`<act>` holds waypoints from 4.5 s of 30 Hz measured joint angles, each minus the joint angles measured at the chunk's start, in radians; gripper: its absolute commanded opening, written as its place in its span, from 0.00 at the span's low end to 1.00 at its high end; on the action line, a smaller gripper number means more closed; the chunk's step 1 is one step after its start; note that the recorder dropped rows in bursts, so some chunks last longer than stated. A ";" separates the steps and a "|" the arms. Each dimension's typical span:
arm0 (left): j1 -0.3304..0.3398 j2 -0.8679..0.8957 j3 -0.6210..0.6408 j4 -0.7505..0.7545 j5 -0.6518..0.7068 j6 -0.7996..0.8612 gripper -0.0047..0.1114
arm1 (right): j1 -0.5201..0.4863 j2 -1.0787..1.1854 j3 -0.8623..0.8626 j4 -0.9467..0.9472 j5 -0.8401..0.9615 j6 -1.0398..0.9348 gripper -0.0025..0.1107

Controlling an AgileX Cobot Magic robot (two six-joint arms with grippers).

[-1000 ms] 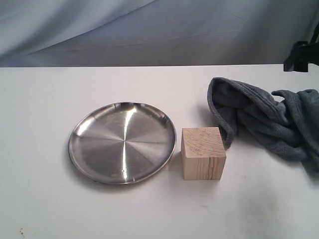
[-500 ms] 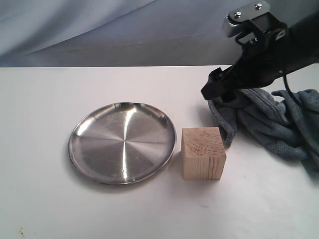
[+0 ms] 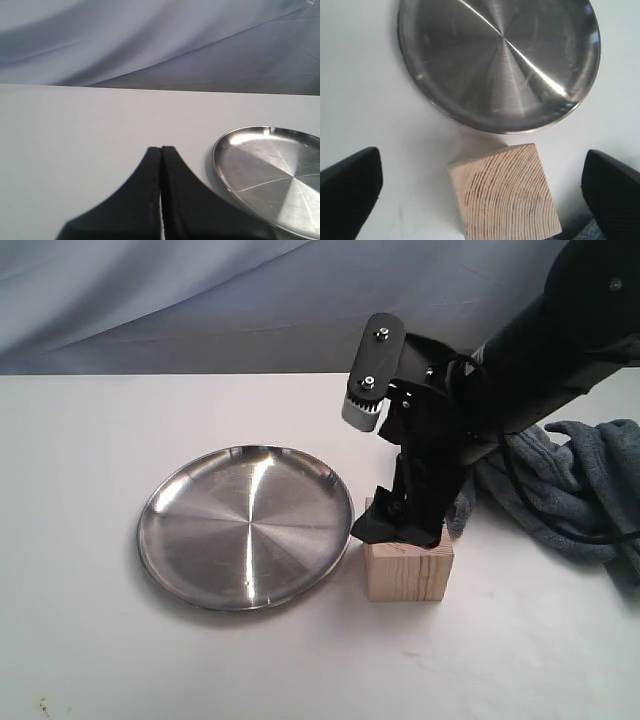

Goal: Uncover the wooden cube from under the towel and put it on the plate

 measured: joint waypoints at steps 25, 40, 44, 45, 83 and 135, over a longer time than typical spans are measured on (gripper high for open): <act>0.000 0.000 0.000 0.000 0.000 0.000 0.04 | 0.000 0.286 0.000 -0.236 -0.141 -0.067 0.95; 0.000 0.000 0.000 0.000 0.000 0.000 0.04 | 0.000 0.376 0.000 -0.240 -0.168 -0.058 0.95; 0.000 0.000 0.000 0.000 0.000 0.000 0.04 | 0.000 0.384 0.000 -0.240 -0.168 -0.050 0.90; 0.000 0.000 0.000 0.000 0.000 0.000 0.04 | 0.000 0.384 0.000 -0.240 -0.168 -0.050 0.87; 0.000 0.000 0.000 0.000 0.000 0.000 0.04 | 0.000 0.266 -0.102 -0.243 -0.027 0.240 0.02; 0.000 0.000 0.000 0.000 0.000 0.000 0.04 | 0.166 0.838 -0.989 -0.273 0.393 0.701 0.02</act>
